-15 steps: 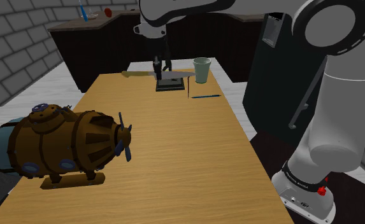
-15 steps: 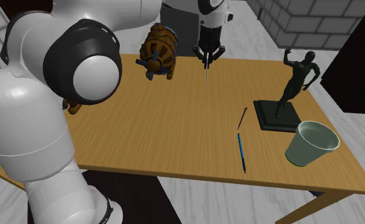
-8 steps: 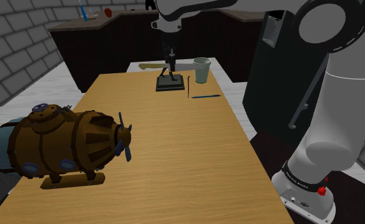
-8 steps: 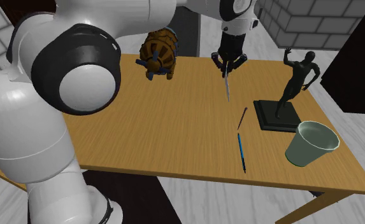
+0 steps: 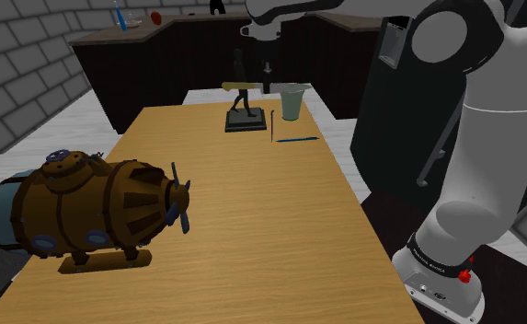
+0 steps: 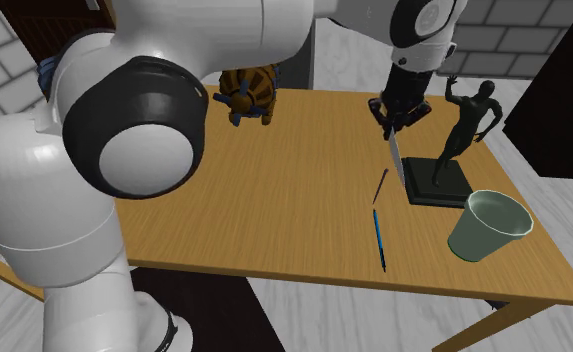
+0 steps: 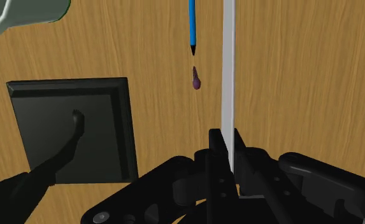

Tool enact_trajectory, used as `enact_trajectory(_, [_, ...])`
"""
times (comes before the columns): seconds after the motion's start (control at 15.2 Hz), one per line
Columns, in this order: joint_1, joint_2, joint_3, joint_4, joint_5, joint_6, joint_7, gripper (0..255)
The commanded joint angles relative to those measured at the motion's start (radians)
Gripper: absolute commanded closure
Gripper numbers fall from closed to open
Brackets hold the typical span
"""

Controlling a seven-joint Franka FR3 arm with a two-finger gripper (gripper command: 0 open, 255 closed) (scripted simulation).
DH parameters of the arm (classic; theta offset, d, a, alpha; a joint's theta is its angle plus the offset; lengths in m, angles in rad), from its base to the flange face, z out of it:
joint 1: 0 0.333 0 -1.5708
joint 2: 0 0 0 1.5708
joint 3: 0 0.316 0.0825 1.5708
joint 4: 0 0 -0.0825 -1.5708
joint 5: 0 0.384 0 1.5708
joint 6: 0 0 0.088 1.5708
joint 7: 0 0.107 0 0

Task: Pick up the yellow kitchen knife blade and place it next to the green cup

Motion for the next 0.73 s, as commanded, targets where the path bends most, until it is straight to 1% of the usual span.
enact_trajectory(0.0, [-0.029, 0.025, -0.016, 0.043, 0.005, -0.019, -0.047, 255])
enact_trajectory(0.26, [-0.085, 0.088, -0.043, 0.135, 0.015, -0.05, -0.128, 255])
enact_trajectory(0.46, [-0.129, 0.15, -0.059, 0.229, 0.023, -0.083, -0.186, 255])
enact_trajectory(0.66, [-0.128, 0.139, -0.059, 0.172, 0.023, -0.036, -0.187, 255])
